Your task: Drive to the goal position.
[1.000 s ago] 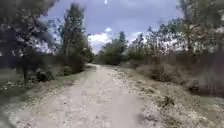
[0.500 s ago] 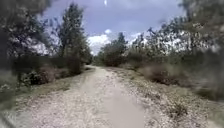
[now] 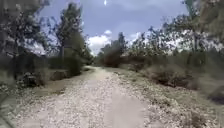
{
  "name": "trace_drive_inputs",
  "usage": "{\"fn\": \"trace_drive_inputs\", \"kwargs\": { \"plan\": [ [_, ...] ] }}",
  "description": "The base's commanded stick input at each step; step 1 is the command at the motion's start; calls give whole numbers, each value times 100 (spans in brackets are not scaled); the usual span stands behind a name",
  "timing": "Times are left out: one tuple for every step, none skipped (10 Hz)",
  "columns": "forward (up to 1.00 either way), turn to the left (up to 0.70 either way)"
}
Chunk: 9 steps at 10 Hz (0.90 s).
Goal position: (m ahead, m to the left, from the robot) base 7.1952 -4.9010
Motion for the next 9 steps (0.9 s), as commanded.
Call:
{"fn": "trace_drive_inputs", "kwargs": {
  "plan": [
    [50,1],
    [50,1],
    [50,1],
    [50,1],
    [50,1],
    [50,1],
    [50,1],
    [50,1],
    [50,1]
  ]
}}
